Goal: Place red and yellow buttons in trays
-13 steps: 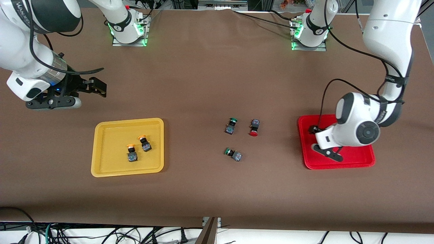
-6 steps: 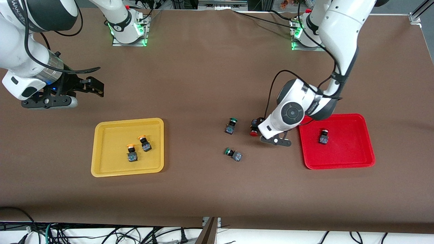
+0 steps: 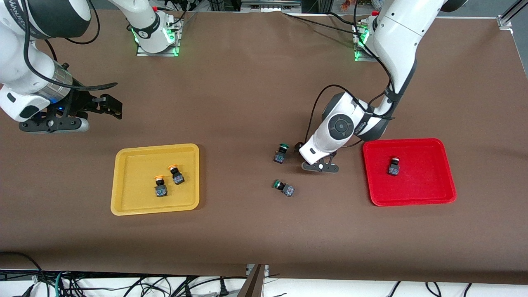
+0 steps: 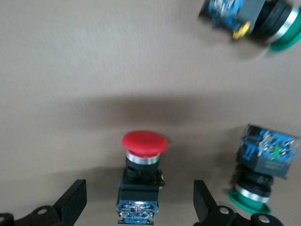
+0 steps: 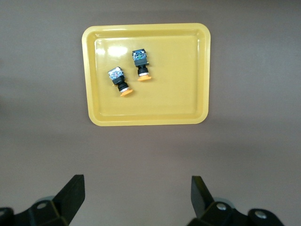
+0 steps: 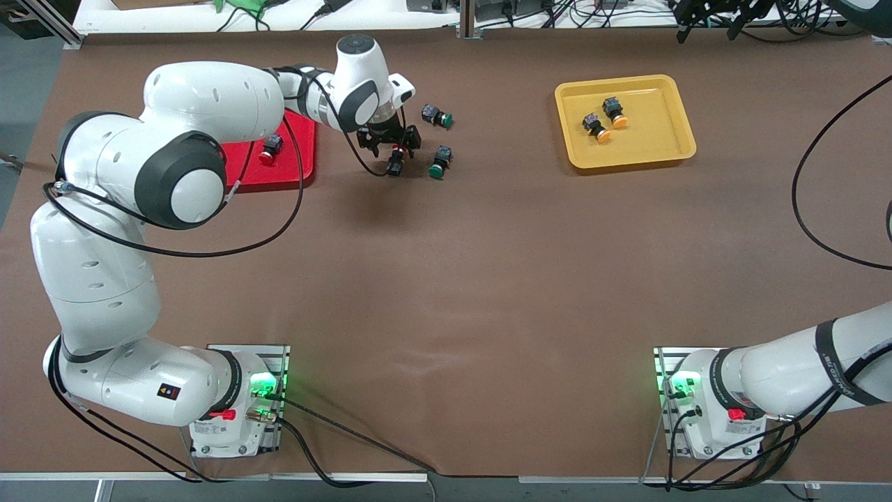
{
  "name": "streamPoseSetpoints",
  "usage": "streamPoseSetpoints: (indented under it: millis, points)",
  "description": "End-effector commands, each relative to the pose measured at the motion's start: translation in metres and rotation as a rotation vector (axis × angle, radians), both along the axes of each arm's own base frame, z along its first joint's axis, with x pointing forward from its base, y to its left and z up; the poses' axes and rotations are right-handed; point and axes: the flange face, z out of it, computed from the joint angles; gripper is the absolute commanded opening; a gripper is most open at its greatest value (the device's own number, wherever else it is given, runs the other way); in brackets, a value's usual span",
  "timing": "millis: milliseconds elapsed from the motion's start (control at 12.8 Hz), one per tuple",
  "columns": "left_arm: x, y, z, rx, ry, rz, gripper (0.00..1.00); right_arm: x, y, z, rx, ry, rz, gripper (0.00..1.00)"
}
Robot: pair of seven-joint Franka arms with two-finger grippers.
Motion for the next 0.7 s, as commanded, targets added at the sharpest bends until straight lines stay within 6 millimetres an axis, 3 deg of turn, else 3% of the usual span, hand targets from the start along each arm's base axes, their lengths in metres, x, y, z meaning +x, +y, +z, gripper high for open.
streamPoseSetpoints:
  millis: [0, 78, 234, 390, 623]
  points:
    - [-0.009, -0.003, -0.019, -0.007, 0.016, -0.019, 0.77, 0.001, 0.002, 0.008, -0.036, -0.007, 0.006, 1.00]
    - [-0.014, -0.010, -0.022, 0.001, 0.015, -0.058, 0.39, 0.003, 0.002, 0.008, -0.038, -0.012, 0.006, 1.00]
    - [-0.011, -0.008, -0.014, 0.008, 0.011, -0.060, 0.06, 0.004, 0.000, 0.007, -0.037, -0.018, -0.003, 1.00]
    - [0.000, 0.015, 0.010, 0.063, 0.033, -0.101, 0.10, 0.007, 0.001, 0.009, -0.032, -0.042, -0.002, 1.00]
    - [0.025, 0.091, 0.064, 0.127, 0.090, -0.167, 0.10, 0.009, 0.002, 0.010, -0.029, -0.062, -0.002, 1.00]
